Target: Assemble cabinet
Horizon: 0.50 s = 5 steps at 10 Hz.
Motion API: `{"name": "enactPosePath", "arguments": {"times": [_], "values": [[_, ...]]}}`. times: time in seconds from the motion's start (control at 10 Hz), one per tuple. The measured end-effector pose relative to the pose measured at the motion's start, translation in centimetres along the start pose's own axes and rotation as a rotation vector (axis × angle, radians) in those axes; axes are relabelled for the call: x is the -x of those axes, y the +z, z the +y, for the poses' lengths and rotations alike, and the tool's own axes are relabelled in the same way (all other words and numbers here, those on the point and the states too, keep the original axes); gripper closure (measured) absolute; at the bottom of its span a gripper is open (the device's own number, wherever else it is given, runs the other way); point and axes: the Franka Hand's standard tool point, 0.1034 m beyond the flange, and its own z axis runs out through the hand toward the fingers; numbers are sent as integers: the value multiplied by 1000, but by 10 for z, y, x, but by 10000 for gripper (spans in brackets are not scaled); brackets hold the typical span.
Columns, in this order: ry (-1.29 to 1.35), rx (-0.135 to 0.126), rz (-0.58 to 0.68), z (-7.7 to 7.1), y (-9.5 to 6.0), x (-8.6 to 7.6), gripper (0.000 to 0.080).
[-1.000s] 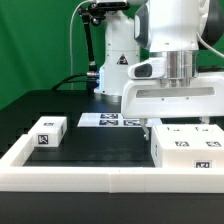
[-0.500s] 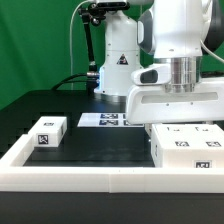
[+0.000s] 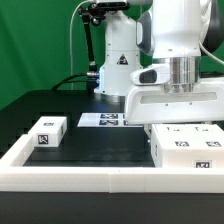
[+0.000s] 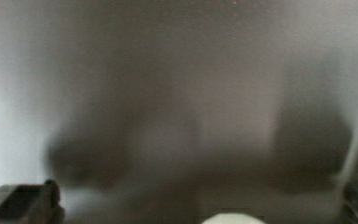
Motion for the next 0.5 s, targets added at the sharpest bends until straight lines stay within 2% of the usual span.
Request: {"name": "enactPosePath", "arguments": {"times": [0.1, 0.2, 0.3, 0.5], "values": [[-4, -1, 5, 0, -1, -3, 3], [-12, -1, 11, 0, -3, -7, 93], [-13, -1, 12, 0, -4, -8, 275], [-14, -1, 12, 0, -2, -7, 578]]}}
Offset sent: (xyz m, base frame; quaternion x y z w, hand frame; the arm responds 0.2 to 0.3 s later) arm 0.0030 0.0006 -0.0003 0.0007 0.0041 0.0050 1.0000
